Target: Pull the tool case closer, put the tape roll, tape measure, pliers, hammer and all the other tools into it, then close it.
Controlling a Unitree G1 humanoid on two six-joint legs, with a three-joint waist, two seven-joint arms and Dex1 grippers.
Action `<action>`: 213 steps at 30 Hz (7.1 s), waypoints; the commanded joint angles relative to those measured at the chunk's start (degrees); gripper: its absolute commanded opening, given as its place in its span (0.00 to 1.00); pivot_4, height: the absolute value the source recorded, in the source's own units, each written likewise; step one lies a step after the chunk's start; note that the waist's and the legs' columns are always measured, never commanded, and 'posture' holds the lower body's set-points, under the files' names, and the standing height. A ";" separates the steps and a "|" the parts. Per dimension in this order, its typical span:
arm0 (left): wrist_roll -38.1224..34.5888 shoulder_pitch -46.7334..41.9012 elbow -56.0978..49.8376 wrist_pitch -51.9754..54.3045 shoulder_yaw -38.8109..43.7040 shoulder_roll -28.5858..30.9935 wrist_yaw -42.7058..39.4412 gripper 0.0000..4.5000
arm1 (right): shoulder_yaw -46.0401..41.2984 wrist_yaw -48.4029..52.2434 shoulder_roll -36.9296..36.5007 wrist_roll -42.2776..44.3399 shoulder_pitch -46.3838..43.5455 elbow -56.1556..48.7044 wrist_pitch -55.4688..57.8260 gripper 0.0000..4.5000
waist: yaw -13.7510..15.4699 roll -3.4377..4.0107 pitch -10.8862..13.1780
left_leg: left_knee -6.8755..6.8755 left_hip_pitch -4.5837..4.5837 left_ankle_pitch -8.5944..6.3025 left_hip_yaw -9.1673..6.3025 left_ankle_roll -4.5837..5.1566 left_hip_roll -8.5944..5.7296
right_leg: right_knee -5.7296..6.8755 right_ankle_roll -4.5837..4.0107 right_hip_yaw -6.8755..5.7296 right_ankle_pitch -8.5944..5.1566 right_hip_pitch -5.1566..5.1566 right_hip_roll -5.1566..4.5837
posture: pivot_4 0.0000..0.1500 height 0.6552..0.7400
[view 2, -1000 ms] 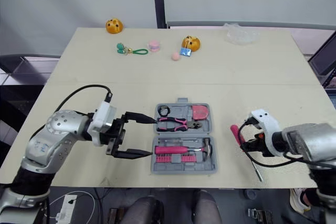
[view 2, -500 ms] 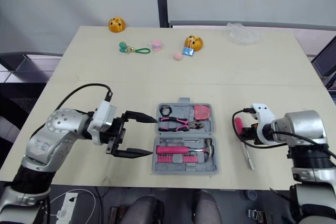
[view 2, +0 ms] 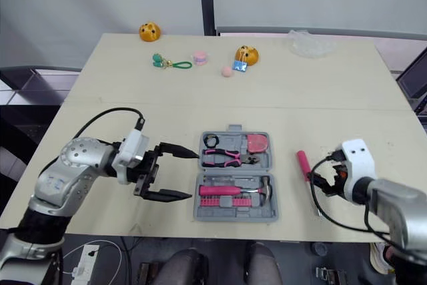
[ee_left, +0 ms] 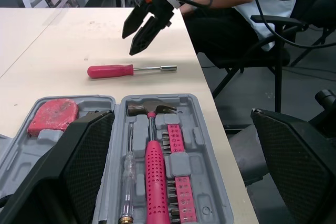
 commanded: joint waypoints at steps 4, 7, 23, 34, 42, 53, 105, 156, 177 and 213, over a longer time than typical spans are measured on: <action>1.91 -2.04 1.19 -3.00 -1.30 0.03 -2.17 1.00 | -2.68 -2.05 6.48 1.65 5.15 -5.49 -7.02 0.97 | -0.23 0.03 0.00 | -0.09 0.13 0.00 0.14 -0.01 0.03 | 0.03 -0.01 0.09 0.00 -0.01 0.04 | 1.00 1.00; 1.94 -2.49 1.39 -2.99 -1.45 -0.07 -2.35 1.00 | -1.10 -3.00 7.32 0.43 5.63 -3.29 -10.80 0.97 | -0.22 0.02 0.00 | -0.19 0.28 0.00 0.32 0.00 0.02 | 0.05 -0.01 0.10 0.00 -0.01 0.05 | 1.00 1.00; 1.51 -2.02 -0.51 -1.22 -0.86 0.72 -1.58 1.00 | 7.59 -7.70 8.67 -3.00 -2.36 11.03 -16.41 0.97 | -0.21 0.02 -0.01 | -0.34 0.38 0.02 0.42 0.04 0.03 | 0.04 -0.02 0.25 -0.01 -0.02 0.02 | 1.00 1.00; 1.69 -2.73 -0.69 -0.75 -0.75 0.35 -0.57 1.00 | 10.13 -9.21 9.38 -4.28 -3.89 15.16 -17.27 0.67 | -0.26 0.02 -0.01 | -0.34 0.38 0.03 0.41 0.05 0.03 | 0.04 -0.02 0.29 -0.01 -0.02 0.00 | 1.00 1.00; 2.18 -3.45 0.15 -1.73 -0.03 -0.07 1.19 1.00 | 9.32 -8.53 8.37 -4.16 -2.98 11.83 -18.25 0.10 | -0.37 0.01 -0.02 | -0.35 0.38 0.03 0.41 0.05 0.04 | 0.05 -0.02 0.30 -0.01 -0.02 0.00 | 1.00 1.00; 1.88 4.18 -2.59 -1.62 1.80 8.12 -3.48 1.00 | 14.87 13.94 -14.30 13.64 -7.71 -10.16 -4.63 0.10 | -1.07 0.08 0.05 | -0.47 0.40 0.04 0.35 0.07 0.12 | -0.03 -0.07 0.32 -0.04 -0.03 -0.02 | 1.00 1.00; 9.00 6.95 -0.06 -7.75 -1.45 9.73 -5.92 1.00 | 49.04 30.06 -9.74 3.64 -29.67 -5.85 -23.36 0.80 | -1.28 -0.12 -0.04 | 0.43 -0.81 0.02 -0.10 0.13 -0.04 | 0.45 -0.06 -0.38 -0.02 -0.89 -0.21 | 1.00 1.00; 16.78 -2.01 25.51 -20.13 -2.93 5.67 -5.21 1.00 | 21.45 41.14 -26.14 -0.55 -6.51 16.89 -44.82 0.86 | 0.10 -0.40 -0.36 | 0.49 -0.55 -0.02 0.02 0.21 -0.07 | 0.44 -0.04 -0.25 -0.02 -0.60 -0.15 | 1.00 1.00; 30.54 -13.69 50.51 -31.72 -8.90 -10.47 5.74 0.13 | 37.47 32.50 -10.74 -21.68 -24.23 38.30 -53.38 0.05 | -0.12 -0.39 -0.36 | 0.56 -0.67 0.02 0.29 0.27 -0.06 | 0.62 0.03 -0.42 0.02 -0.85 -0.16 | 1.00 1.00; 29.72 4.27 20.61 -11.89 -9.81 -10.57 8.04 0.01 | 36.52 30.52 -5.23 -19.01 -12.76 14.78 -39.82 0.00 | -0.36 -0.41 -0.41 | 0.52 -0.53 0.01 0.28 0.25 -0.03 | 0.64 0.01 -0.29 0.01 -0.78 -0.15 | 1.00 1.00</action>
